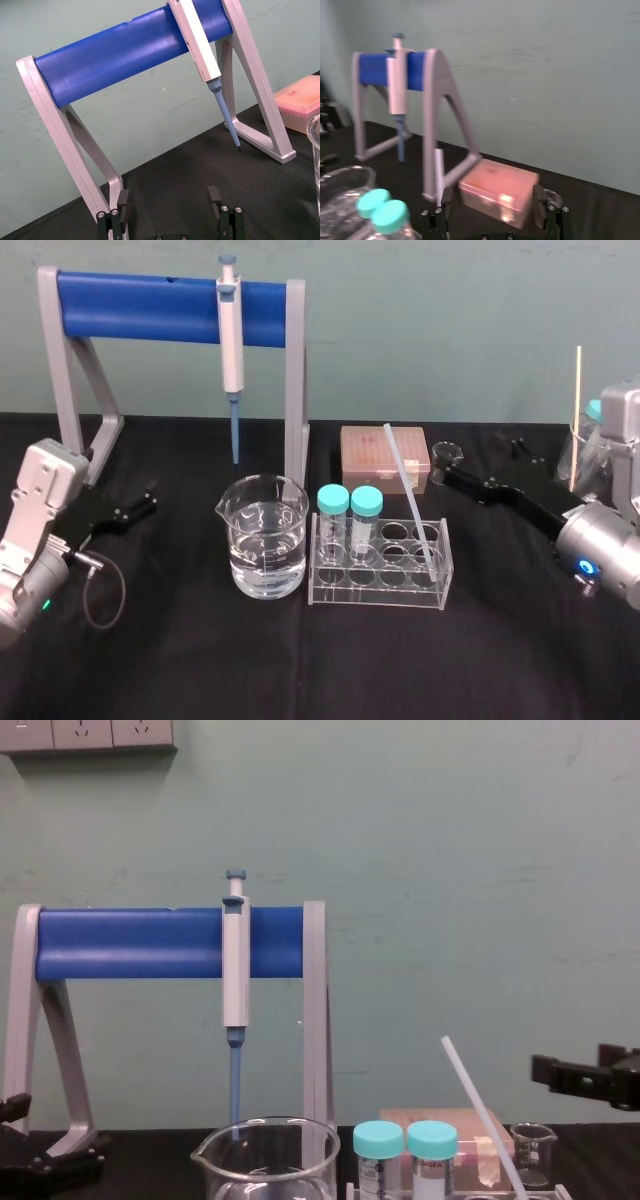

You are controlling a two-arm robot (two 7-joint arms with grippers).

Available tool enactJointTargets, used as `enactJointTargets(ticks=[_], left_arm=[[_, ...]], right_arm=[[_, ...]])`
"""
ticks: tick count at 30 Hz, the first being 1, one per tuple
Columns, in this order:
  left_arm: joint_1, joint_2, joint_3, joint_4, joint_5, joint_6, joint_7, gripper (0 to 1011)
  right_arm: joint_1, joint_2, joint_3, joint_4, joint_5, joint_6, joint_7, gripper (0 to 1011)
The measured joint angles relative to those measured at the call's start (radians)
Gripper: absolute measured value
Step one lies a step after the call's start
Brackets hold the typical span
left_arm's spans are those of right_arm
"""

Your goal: Pick up the stirring rod with one hand, then place it down.

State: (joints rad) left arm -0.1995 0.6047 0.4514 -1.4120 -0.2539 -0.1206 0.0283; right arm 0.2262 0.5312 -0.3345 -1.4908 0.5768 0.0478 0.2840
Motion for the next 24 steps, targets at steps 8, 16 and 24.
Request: enactJointTargets(ticks=[8, 16, 24], left_arm=[[0.0, 0.0, 0.0, 0.0, 0.0, 0.0, 0.0, 1000], [0.0, 0.0, 0.0, 0.0, 0.0, 0.0, 0.0, 1000], [0.0, 0.0, 0.0, 0.0, 0.0, 0.0, 0.0, 1000]], right_arm=[[0.031, -0.025, -0.022, -0.006, 0.0, 0.035, 0.079, 1003], [0.067, -0.055, -0.042, 0.027, -0.028, 0.055, 0.109, 1003], [0.104, -0.087, -0.058, 0.077, -0.061, 0.058, 0.123, 1003]])
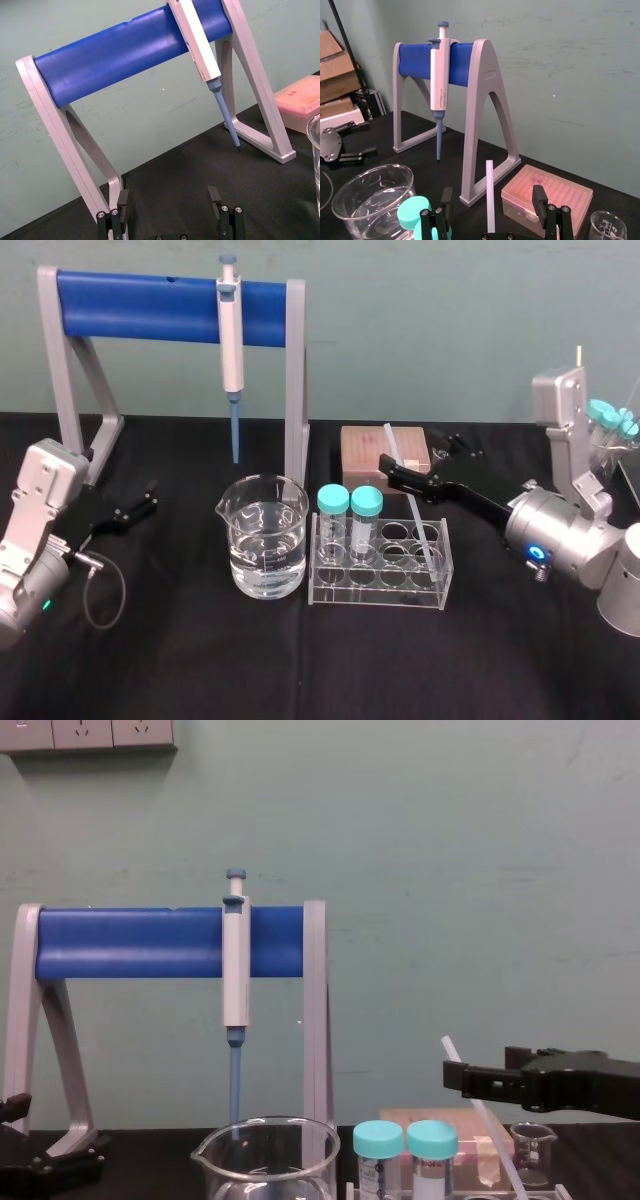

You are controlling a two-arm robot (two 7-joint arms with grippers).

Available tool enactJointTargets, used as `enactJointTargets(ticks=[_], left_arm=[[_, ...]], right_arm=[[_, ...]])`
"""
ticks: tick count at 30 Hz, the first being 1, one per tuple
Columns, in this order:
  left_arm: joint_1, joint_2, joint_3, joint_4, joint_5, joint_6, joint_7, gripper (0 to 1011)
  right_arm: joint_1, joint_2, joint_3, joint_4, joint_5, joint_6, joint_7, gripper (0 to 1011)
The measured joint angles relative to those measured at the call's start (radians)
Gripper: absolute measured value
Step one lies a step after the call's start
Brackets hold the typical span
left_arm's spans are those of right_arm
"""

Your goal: Pick up the stirring rod with one hand, then place it down.

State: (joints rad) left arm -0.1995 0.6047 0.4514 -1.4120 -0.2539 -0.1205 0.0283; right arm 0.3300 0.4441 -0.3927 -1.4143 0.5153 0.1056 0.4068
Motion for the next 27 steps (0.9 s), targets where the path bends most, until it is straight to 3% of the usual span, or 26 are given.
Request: enactJointTargets(ticks=[12, 27], left_arm=[[0.0, 0.0, 0.0, 0.0, 0.0, 0.0, 0.0, 1000], [0.0, 0.0, 0.0, 0.0, 0.0, 0.0, 0.0, 1000]], right_arm=[[0.039, -0.038, -0.013, 0.061, -0.039, 0.004, 0.007, 1003], [0.046, -0.055, -0.007, 0.083, -0.062, 0.011, 0.01, 1003]])
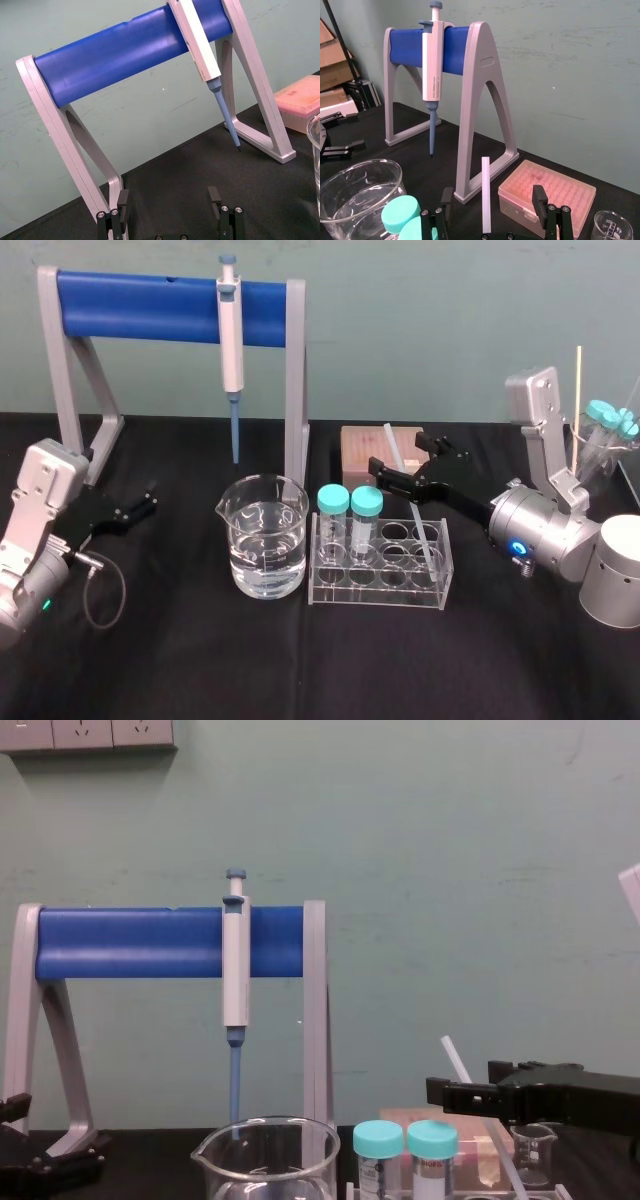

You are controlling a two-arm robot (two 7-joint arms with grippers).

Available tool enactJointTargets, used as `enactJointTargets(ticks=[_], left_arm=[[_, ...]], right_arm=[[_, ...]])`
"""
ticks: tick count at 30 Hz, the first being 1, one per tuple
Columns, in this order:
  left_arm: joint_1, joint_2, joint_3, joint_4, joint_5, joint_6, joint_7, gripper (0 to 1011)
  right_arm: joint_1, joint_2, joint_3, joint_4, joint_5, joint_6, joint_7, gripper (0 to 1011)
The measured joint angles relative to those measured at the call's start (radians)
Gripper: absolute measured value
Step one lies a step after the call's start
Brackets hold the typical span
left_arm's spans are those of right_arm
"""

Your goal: Pick up the stirring rod with one hand, then place it down.

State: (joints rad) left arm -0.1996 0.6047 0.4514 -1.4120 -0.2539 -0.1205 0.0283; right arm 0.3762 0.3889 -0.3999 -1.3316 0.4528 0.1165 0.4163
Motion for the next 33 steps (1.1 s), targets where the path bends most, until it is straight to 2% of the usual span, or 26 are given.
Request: enactJointTargets(ticks=[5, 19, 26, 27, 30, 31, 33], left_arm=[[0.0, 0.0, 0.0, 0.0, 0.0, 0.0, 0.0, 1000], [0.0, 0.0, 0.0, 0.0, 0.0, 0.0, 0.0, 1000], [0.0, 0.0, 0.0, 0.0, 0.0, 0.0, 0.0, 1000], [0.0, 0.0, 0.0, 0.0, 0.0, 0.0, 0.0, 1000], [0.0, 0.0, 0.0, 0.0, 0.0, 0.0, 0.0, 1000], [0.0, 0.0, 0.0, 0.0, 0.0, 0.0, 0.0, 1001], [0.0, 0.0, 0.0, 0.0, 0.0, 0.0, 0.0, 1000]], right_arm=[[-0.001, -0.003, 0.001, 0.002, -0.014, 0.0, -0.004, 1003], [-0.001, -0.002, 0.002, 0.002, -0.011, 0.0, -0.004, 990], [-0.001, -0.002, 0.002, 0.002, -0.009, 0.0, -0.004, 839], [-0.001, -0.002, 0.002, 0.002, -0.009, 0.0, -0.004, 788], [-0.001, -0.001, 0.002, 0.001, -0.008, 0.0, -0.004, 735], [-0.001, -0.001, 0.002, 0.001, -0.008, 0.0, -0.004, 671], [-0.001, -0.001, 0.002, 0.001, -0.008, 0.0, -0.004, 629]])
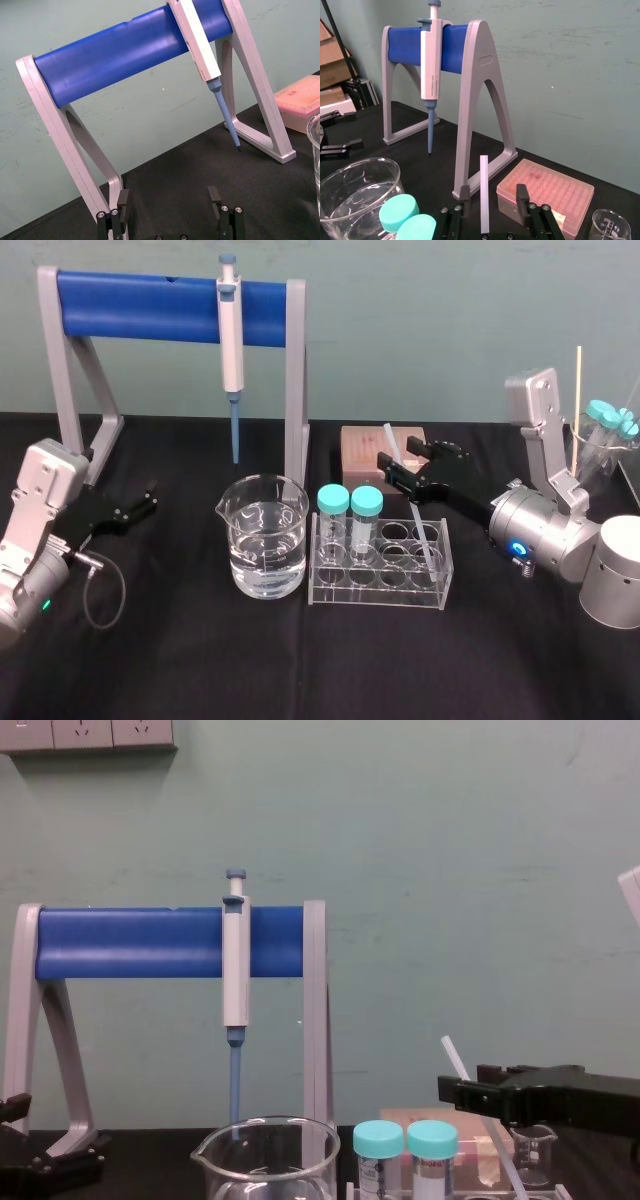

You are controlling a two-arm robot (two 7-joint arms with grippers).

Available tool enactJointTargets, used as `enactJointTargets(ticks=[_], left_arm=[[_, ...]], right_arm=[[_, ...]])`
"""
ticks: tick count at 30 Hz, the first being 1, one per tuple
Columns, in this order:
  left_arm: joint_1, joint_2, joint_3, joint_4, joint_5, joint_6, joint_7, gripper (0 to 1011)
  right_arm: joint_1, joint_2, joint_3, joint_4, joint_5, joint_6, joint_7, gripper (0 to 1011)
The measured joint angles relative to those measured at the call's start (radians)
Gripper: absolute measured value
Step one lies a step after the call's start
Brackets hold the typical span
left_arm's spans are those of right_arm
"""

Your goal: Pick up the stirring rod with one hand, then place it down.

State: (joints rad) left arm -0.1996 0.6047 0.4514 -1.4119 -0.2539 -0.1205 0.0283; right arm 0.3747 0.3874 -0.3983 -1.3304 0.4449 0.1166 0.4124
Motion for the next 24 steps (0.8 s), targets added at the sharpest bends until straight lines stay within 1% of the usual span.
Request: enactJointTargets(ticks=[1, 4, 5, 8, 9, 11, 12, 13, 14, 15, 17, 24], left_arm=[[0.0, 0.0, 0.0, 0.0, 0.0, 0.0, 0.0, 1001], [0.0, 0.0, 0.0, 0.0, 0.0, 0.0, 0.0, 1000], [0.0, 0.0, 0.0, 0.0, 0.0, 0.0, 0.0, 1000], [0.0, 0.0, 0.0, 0.0, 0.0, 0.0, 0.0, 1000], [0.0, 0.0, 0.0, 0.0, 0.0, 0.0, 0.0, 1000], [0.0, 0.0, 0.0, 0.0, 0.0, 0.0, 0.0, 1000], [0.0, 0.0, 0.0, 0.0, 0.0, 0.0, 0.0, 1000], [0.0, 0.0, 0.0, 0.0, 0.0, 0.0, 0.0, 1000], [0.0, 0.0, 0.0, 0.0, 0.0, 0.0, 0.0, 1000], [0.0, 0.0, 0.0, 0.0, 0.0, 0.0, 0.0, 1001], [0.0, 0.0, 0.0, 0.0, 0.0, 0.0, 0.0, 1001], [0.0, 0.0, 0.0, 0.0, 0.0, 0.0, 0.0, 1000]], right_arm=[[0.0, 0.0, 0.0, 0.0, 0.0, 0.0, 0.0, 570], [0.0, 0.0, 0.0, 0.0, 0.001, 0.0, 0.0, 510], [0.0, 0.0, 0.0, 0.0, 0.001, 0.0, 0.0, 449], [0.0, 0.0, 0.0, 0.0, 0.001, 0.0, 0.0, 367], [0.0, 0.0, 0.0, 0.0, 0.001, 0.0, 0.0, 322], [0.0, 0.0, 0.0, 0.0, 0.001, 0.0, 0.0, 281], [0.0, 0.0, 0.0, 0.0, 0.001, 0.0, 0.0, 224], [0.0, 0.0, 0.0, 0.0, 0.001, 0.0, 0.0, 191], [0.0, 0.0, 0.0, 0.0, 0.001, 0.0, 0.0, 191], [0.0, 0.0, 0.0, 0.0, 0.001, 0.0, 0.0, 127], [0.0, 0.0, 0.0, 0.0, 0.001, 0.0, 0.0, 82], [0.0, 0.0, 0.0, 0.0, 0.001, 0.0, 0.0, 72]])
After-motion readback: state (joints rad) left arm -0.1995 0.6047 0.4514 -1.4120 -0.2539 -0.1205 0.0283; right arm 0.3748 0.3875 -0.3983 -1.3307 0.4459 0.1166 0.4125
